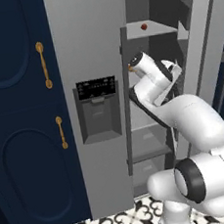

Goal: Take the strawberry from the fridge and place it on top of the pancake, located on the dining counter.

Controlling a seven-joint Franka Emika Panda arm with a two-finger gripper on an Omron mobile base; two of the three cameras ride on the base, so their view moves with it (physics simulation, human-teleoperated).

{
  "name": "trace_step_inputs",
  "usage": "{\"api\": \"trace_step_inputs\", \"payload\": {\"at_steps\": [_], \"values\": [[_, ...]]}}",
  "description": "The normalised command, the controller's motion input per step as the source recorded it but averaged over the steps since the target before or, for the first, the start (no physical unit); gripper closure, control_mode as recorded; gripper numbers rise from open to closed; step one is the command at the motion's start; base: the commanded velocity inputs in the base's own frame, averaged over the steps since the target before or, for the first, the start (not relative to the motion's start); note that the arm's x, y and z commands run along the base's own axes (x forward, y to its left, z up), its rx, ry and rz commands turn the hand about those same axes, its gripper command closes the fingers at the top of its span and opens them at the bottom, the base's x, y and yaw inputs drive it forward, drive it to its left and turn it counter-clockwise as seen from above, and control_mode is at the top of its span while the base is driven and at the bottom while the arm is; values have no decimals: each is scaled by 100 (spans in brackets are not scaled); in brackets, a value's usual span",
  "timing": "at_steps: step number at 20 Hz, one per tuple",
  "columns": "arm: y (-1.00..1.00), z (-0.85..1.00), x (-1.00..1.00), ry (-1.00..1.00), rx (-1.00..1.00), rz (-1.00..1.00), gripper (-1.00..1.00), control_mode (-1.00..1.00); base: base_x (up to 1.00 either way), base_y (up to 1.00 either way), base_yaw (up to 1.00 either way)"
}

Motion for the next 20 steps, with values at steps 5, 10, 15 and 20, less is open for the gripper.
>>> {"api": "trace_step_inputs", "payload": {"at_steps": [5, 10, 15, 20], "values": [[-39, 0, 57, 14, -36, 15, -100, -100, 0, 0, 0], [-66, 0, 2, 1, -30, 4, -100, -100, 0, 0, 0], [-83, 0, -16, 0, -17, 0, -100, -100, 0, 0, 0], [-88, 0, -14, 1, -5, -2, -100, -100, 0, 0, 0]]}}
